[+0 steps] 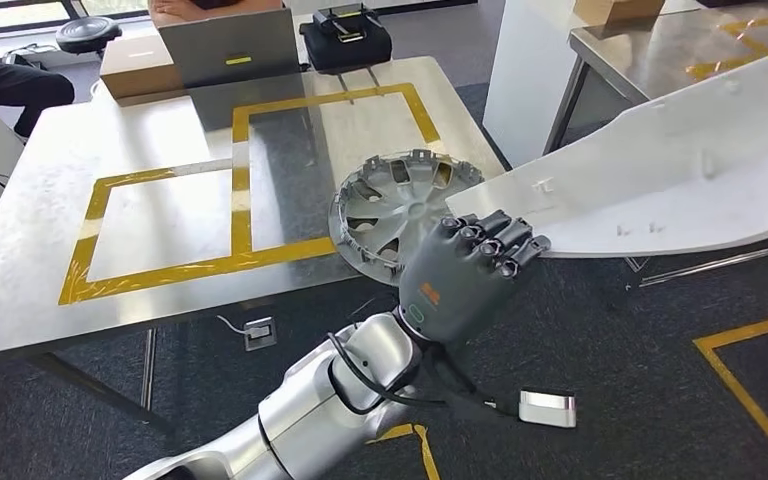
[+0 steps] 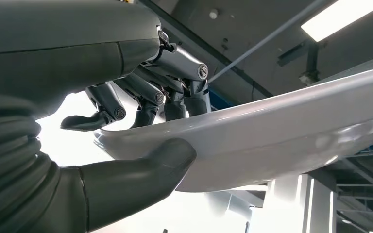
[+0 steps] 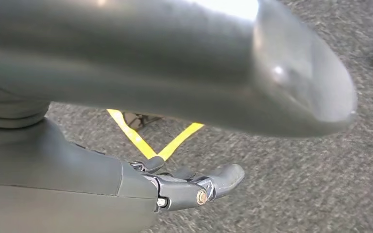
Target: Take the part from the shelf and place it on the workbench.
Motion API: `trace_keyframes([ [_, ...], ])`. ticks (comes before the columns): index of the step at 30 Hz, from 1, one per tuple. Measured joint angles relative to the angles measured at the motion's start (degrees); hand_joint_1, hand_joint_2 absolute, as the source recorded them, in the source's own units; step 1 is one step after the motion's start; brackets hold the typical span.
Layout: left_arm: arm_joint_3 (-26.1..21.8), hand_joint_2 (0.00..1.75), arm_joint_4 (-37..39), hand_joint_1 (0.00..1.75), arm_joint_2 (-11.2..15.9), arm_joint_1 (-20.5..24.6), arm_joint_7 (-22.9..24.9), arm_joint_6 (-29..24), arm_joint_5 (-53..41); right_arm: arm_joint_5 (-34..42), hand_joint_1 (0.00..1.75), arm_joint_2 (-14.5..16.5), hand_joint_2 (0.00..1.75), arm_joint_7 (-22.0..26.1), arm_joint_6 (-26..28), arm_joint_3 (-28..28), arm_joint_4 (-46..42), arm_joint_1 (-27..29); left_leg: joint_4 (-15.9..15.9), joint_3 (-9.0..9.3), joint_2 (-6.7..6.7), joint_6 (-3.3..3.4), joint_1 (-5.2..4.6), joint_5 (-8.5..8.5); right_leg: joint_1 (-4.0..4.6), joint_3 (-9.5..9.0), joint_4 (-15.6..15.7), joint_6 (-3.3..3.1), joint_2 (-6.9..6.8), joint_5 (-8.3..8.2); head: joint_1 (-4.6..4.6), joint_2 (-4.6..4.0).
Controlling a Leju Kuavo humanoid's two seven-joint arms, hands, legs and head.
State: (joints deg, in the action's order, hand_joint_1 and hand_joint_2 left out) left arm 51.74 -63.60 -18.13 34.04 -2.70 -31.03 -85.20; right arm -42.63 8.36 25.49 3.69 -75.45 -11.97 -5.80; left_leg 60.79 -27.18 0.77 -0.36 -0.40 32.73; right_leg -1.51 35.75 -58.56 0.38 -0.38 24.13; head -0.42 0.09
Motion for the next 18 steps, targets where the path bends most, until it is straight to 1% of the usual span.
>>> trace_keyframes([
  [1, 0.0, 1.75, 0.03, 1.75, 0.02, 0.06, -0.04, -0.04, 0.15, 0.01, 0.0, 0.0, 0.0, -0.01, 0.0, 0.0, -0.01, -0.04, 2.55, -1.45, -0.07, -0.25, 0.09, 1.35, -0.02, -0.13, 0.02, -0.28, 0.02, 0.06, -0.07, 0.0],
  [3, 0.0, 1.75, 0.2, 1.75, 0.14, 0.0, -0.12, -0.05, 0.51, 0.03, 0.0, -0.01, 0.0, -0.07, 0.0, 0.0, -0.01, -0.06, 9.35, -5.76, -0.11, -0.58, 0.26, 4.5, -0.01, -0.18, 0.01, -0.5, 0.04, 0.35, -0.16, 0.0],
  [4, 0.0, 1.75, 0.33, 1.75, 0.24, -0.07, -0.13, -0.05, 0.67, 0.04, 0.0, -0.01, 0.0, -0.1, 0.0, 0.0, -0.01, -0.03, 11.89, -7.72, -0.12, -0.71, 0.36, 5.32, -0.02, -0.21, 0.0, -0.49, 0.04, 0.51, -0.16, 0.0],
  [5, 0.0, 1.75, 0.44, 1.75, 0.34, -0.13, -0.13, -0.05, 0.8, 0.06, 0.0, -0.01, 0.0, -0.17, 0.0, 0.0, -0.01, -0.01, 12.65, -8.89, -0.13, -0.77, 0.46, 5.0, -0.04, -0.29, -0.03, -0.42, 0.06, 0.68, -0.16, 0.0],
  [6, 0.0, 1.75, 0.52, 1.75, 0.41, -0.17, -0.11, -0.05, 0.91, 0.07, 0.0, -0.01, 0.0, -0.26, 0.0, 0.0, -0.01, 0.01, 11.45, -9.12, -0.15, -0.74, 0.56, 3.45, -0.08, -0.42, -0.07, -0.3, 0.1, 0.85, -0.16, 0.0],
  [7, 0.0, 1.75, 0.57, 1.75, 0.44, -0.17, -0.06, -0.05, 1.03, 0.08, 0.0, 0.0, 0.0, -0.36, 0.0, 0.0, -0.01, 0.01, 8.42, -8.46, -0.18, -0.67, 0.63, 0.94, -0.15, -0.6, -0.14, -0.12, 0.15, 1.03, -0.17, 0.0],
  [8, 0.0, 1.75, 0.59, 1.75, 0.46, -0.15, 0.02, -0.05, 1.13, 0.08, 0.0, 0.01, 0.0, -0.49, 0.0, 0.0, -0.01, 0.01, 4.64, -7.43, -0.22, -0.55, 0.68, -1.65, -0.21, -0.75, -0.22, 0.12, 0.21, 1.2, -0.18, 0.0],
  [9, -0.01, 1.75, 0.62, 1.75, 0.48, -0.13, 0.12, -0.05, 1.2, 0.08, 0.0, 0.01, 0.0, -0.59, 0.0, 0.0, -0.01, -0.01, 1.57, -6.6, -0.27, -0.36, 0.61, -2.96, -0.22, -0.85, -0.33, 0.42, 0.3, 1.31, -0.19, 0.0],
  [10, -0.01, 1.75, 0.67, 1.75, 0.48, -0.12, 0.25, -0.05, 1.24, 0.08, 0.0, 0.01, 0.0, -0.69, 0.0, 0.0, 0.0, -0.02, -0.39, -6.1, -0.32, -0.1, 0.52, -3.54, -0.19, -0.85, -0.39, 0.79, 0.35, 1.42, -0.2, 0.0],
  [11, -0.02, 1.75, 0.73, 1.75, 0.49, -0.14, 0.39, -0.05, 1.26, 0.1, 0.0, 0.01, 0.0, -0.75, 0.0, 0.0, -0.01, -0.02, -1.17, -6.0, -0.35, 0.21, 0.44, -3.78, -0.13, -0.84, -0.41, 1.17, 0.38, 1.51, -0.22, 0.0],
  [12, -0.04, 1.75, 0.78, 1.75, 0.49, -0.16, 0.57, -0.05, 1.27, 0.16, 0.0, 0.01, 0.0, -0.78, 0.0, 0.0, -0.01, -0.02, -1.14, -6.01, -0.37, 0.41, 0.4, -3.73, -0.06, -0.85, -0.45, 1.24, 0.4, 1.72, -0.22, 0.0],
  [13, -0.05, 1.75, 0.81, 1.75, 0.46, -0.16, 0.78, -0.07, 1.24, 0.29, 0.0, 0.01, 0.0, -0.8, -0.01, 0.0, -0.01, -0.01, -1.16, -5.94, -0.37, 0.55, 0.47, -4.35, 0.01, -0.87, -0.46, 0.88, 0.36, 1.76, -0.21, 0.0],
  [14, -0.07, 1.75, 0.83, 1.75, 0.46, -0.15, 1.06, -0.16, 1.12, 0.44, 0.0, 0.01, 0.0, -0.77, -0.01, 0.0, -0.01, -0.01, -1.26, -5.86, -0.36, 0.58, 0.52, -4.96, 0.07, -0.95, -0.46, 0.34, 0.37, 1.73, -0.19, 0.0],
  [15, -0.1, 1.75, 0.84, 1.75, 0.45, -0.14, 1.48, -0.4, 0.81, 0.61, 0.0, 0.01, 0.0, -0.71, -0.01, -0.01, -0.01, -0.01, -1.29, -5.8, -0.36, 0.58, 0.57, -5.04, 0.11, -1.01, -0.4, -0.23, 0.39, 1.65, -0.15, 0.0],
  [16, -0.17, 1.75, 0.84, 1.75, 0.46, -0.13, 1.96, -0.84, 0.37, 0.72, 0.0, 0.01, 0.0, -0.64, -0.01, -0.01, -0.01, -0.02, -1.29, -5.79, -0.35, 0.73, 0.55, -5.04, 0.13, -1.1, -0.23, -0.54, 0.42, 1.41, -0.15, 0.0],
  [18, -0.51, 1.75, 0.86, 1.75, 0.52, -0.09, 2.9, -2.27, -0.75, 0.67, 0.0, 0.01, 0.0, -0.49, 0.0, -0.02, -0.01, -0.02, -1.29, -5.78, -0.34, 1.06, 0.52, -4.95, 0.14, -1.35, 0.21, -0.33, 0.44, 1.32, -0.14, 0.0],
])
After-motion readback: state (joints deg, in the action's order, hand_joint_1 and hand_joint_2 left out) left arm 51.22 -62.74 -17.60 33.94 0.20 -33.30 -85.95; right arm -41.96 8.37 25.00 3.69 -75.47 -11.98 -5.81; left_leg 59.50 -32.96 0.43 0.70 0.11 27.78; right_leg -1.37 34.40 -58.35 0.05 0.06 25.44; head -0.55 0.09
